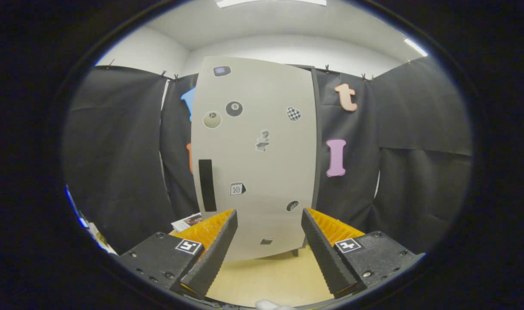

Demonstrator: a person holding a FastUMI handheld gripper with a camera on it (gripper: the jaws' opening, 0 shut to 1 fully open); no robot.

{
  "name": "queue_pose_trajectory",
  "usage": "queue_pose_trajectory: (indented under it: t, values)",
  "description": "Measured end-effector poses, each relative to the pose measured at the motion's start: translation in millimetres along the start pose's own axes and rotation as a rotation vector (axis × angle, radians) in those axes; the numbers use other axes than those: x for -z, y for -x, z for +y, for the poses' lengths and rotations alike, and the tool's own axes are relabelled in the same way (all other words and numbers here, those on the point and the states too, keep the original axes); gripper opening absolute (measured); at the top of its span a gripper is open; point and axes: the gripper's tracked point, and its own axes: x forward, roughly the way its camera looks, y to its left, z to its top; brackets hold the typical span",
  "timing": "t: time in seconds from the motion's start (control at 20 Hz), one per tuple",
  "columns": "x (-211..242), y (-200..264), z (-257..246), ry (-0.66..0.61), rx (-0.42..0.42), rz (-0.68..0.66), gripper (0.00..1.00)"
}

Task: Open the shoe cabinet door, grab the shoes and put them into the shoe cabinet, then close the shoe cabinet door.

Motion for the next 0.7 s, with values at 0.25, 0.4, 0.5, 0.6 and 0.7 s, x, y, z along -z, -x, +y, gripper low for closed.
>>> queue_pose_trajectory:
  t: [0.25, 0.4, 0.5, 0.6, 0.7]
  values:
    - [10.8, 26.4, -10.4, -0.009, 0.059, 0.006, 0.98]
    - [9.6, 39.9, -6.5, -0.016, 0.068, -0.010, 0.98]
    - [5.9, 48.2, -1.7, -0.027, 0.062, -0.024, 0.98]
    - [3.4, 55.1, -1.5, -0.020, 0.064, -0.034, 0.98]
    - [-1.6, 60.2, -1.8, -0.003, 0.073, -0.051, 0.98]
